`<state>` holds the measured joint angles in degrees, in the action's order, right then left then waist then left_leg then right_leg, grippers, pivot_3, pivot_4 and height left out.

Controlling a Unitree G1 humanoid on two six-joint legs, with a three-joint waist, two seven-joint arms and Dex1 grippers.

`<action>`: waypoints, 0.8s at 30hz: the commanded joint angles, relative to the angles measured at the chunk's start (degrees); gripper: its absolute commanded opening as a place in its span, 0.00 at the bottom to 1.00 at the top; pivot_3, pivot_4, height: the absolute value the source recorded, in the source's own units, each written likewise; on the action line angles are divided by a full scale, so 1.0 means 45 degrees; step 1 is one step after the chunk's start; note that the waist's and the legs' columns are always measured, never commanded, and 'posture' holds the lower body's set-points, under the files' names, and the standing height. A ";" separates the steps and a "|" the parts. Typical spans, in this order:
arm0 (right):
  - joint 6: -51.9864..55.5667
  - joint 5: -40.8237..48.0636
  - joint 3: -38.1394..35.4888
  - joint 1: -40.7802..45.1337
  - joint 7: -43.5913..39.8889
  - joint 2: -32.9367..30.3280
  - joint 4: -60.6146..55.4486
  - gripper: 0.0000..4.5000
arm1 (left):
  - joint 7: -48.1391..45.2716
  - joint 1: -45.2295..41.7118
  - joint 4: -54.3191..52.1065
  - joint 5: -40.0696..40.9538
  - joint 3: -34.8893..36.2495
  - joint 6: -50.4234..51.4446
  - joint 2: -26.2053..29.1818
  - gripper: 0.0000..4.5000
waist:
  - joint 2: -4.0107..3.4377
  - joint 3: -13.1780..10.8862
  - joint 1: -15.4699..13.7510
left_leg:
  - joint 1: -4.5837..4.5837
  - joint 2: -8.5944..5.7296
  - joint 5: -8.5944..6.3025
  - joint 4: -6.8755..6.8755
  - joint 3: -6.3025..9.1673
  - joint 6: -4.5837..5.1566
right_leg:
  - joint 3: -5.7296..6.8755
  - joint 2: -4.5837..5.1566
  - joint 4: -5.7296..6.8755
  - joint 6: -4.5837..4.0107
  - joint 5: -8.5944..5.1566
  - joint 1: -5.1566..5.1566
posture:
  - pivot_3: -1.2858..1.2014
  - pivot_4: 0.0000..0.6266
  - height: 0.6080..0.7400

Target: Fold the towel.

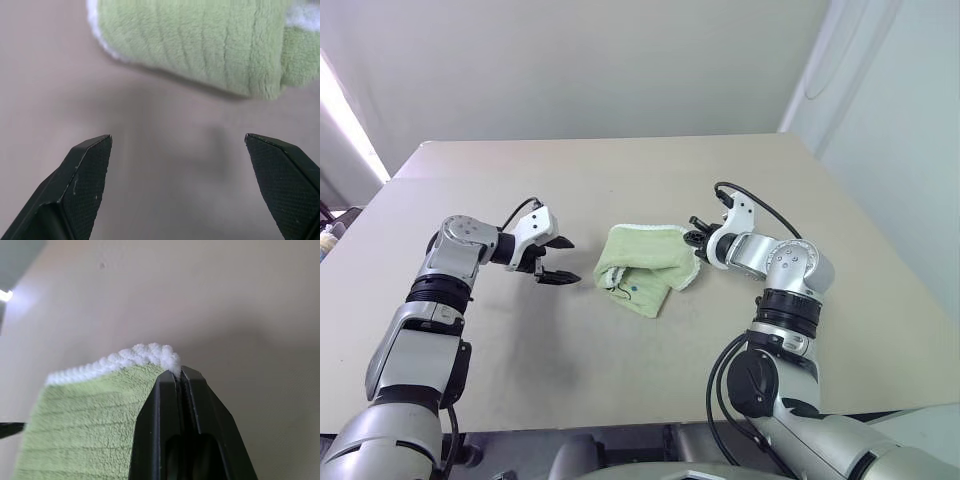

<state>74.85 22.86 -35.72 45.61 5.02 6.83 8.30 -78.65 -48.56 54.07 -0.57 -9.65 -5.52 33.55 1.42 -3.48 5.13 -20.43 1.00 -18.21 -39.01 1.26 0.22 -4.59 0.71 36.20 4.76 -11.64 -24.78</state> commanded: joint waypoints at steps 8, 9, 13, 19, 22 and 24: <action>0.1753 0.1647 0.0744 0.0489 0.0915 0.2072 -0.0402 0.01 | -0.1321 -0.0822 -0.1553 0.1385 0.0607 0.1289 -0.0700 1.00 | -0.0010 -0.0005 0.0254 | 0.0000 -0.0001 0.0000 -0.0001 0.0010 0.0000 | -0.0001 -0.0001 -0.0005 0.0003 -0.0002 0.0004 | 0.52 0.00 0.79; 0.1843 0.1737 0.0692 0.0499 0.1047 0.2130 -0.0386 0.01 | -0.1496 -0.0768 -0.1731 0.1446 0.0554 0.1384 -0.0751 1.00 | -0.0010 -0.0005 0.0244 | 0.0000 -0.0001 0.0000 -0.0001 0.0010 0.0000 | 0.0000 0.0000 -0.0006 0.0004 -0.0003 0.0004 | 0.52 0.00 0.79; 0.1780 0.1970 0.0362 0.0564 0.1818 0.2431 -0.0214 0.01 | -0.2651 -0.0430 -0.2731 0.1611 0.0183 0.1755 -0.0798 1.00 | -0.0013 -0.0007 0.0243 | -0.0002 -0.0002 0.0000 -0.0002 0.0010 0.0000 | 0.0000 0.0001 -0.0009 0.0006 -0.0004 0.0005 | 0.52 0.00 0.79; 0.1510 0.2454 0.0725 0.0388 0.2260 0.2477 -0.0422 0.01 | -0.2684 -0.0060 -0.2865 0.0981 -0.0401 0.0998 -0.0502 1.00 | -0.0025 -0.0012 0.0429 | 0.0000 -0.0001 0.0000 0.0000 0.0016 0.0000 | -0.0001 -0.0002 -0.0010 0.0013 -0.0009 0.0005 | 0.52 0.00 0.79; 0.1279 0.2508 0.0973 0.0221 0.2459 0.2308 -0.0394 0.01 | -0.1990 0.0276 -0.2214 -0.0033 -0.1031 -0.0722 -0.0510 1.00 | -0.0067 0.0004 0.0466 | 0.0005 -0.0001 0.0000 0.0000 0.0016 0.0000 | -0.0003 -0.0002 -0.0010 0.0024 -0.0015 0.0006 | 0.52 0.00 0.79; 0.1171 0.2592 0.1088 0.0149 0.2553 0.2212 -0.0412 0.01 | -0.1540 0.0265 -0.1760 -0.0325 -0.1170 -0.1331 -0.0641 1.00 | -0.0079 -0.0001 0.0447 | 0.0005 -0.0001 0.0000 0.0002 0.0017 0.0000 | -0.0003 -0.0003 -0.0010 0.0026 -0.0017 0.0006 | 0.52 0.00 0.79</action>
<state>81.15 32.91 -31.59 45.59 16.13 6.93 8.17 -87.17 -46.76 45.35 -0.80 -14.88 -8.76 30.67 1.06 -3.49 7.14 -20.43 1.00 -18.21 -39.00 1.36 0.22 -4.60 0.68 36.15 4.87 -11.71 -24.77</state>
